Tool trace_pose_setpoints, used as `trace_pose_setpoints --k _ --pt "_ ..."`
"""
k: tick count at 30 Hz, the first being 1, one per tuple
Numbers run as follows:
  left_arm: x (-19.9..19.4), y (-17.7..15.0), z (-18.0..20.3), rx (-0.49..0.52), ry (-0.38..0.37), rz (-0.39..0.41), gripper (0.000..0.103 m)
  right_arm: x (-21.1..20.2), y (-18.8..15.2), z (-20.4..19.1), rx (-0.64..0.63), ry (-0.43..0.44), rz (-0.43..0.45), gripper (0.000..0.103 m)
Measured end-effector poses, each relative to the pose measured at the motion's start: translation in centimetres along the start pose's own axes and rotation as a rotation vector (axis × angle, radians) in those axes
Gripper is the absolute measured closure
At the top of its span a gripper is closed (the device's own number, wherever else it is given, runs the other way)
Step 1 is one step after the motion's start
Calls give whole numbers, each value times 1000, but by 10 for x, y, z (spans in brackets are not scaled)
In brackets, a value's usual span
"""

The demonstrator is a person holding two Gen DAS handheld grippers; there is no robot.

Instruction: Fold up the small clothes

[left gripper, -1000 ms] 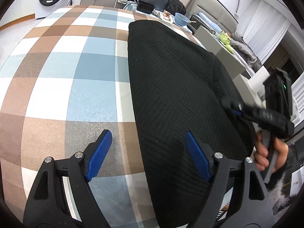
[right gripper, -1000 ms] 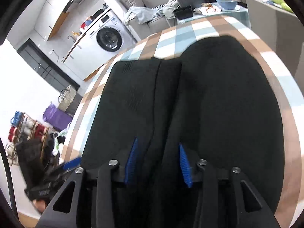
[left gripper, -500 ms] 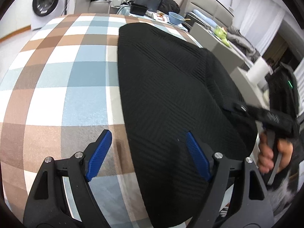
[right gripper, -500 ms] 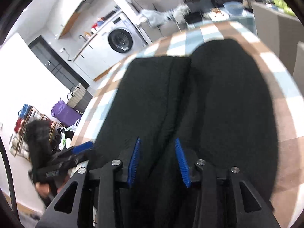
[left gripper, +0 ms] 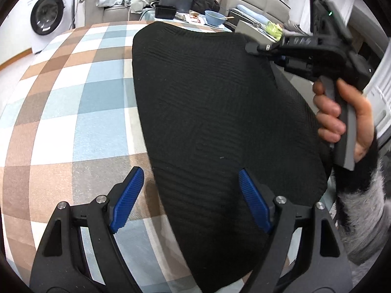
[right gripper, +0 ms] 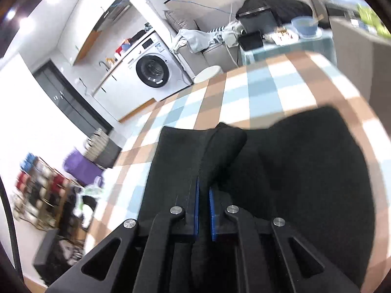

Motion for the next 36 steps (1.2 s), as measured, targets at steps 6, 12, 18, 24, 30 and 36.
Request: trace_pose_setpoints --k 6,12,18,24,30,36 --pt "-4 2 -10 -36 -3 12 25 13 -16 19 45 -86 -110 80" --pt "-2 4 -10 -39 -7 5 25 -23 -71 8 33 93 -198 79" --pt "2 1 -4 -35 -28 -5 25 -49 -118 -2 19 162 -207 79" --pt "-4 -5 2 -20 -31 -1 25 -73 -117 -10 -50 184 -79 95" --pt "-6 -17 4 -11 -31 -26 25 -45 -125 13 37 88 -238 90" --pt "-19 -34 13 32 -49 -34 25 -56 -130 3 0 85 -226 78"
Point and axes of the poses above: each gripper's, at about its wrist camera, not at the fingertips, and x roughly the way its jaws point, z to its right, y to its top, the point moved 1 cm from there along x, roughly the way its jaws point
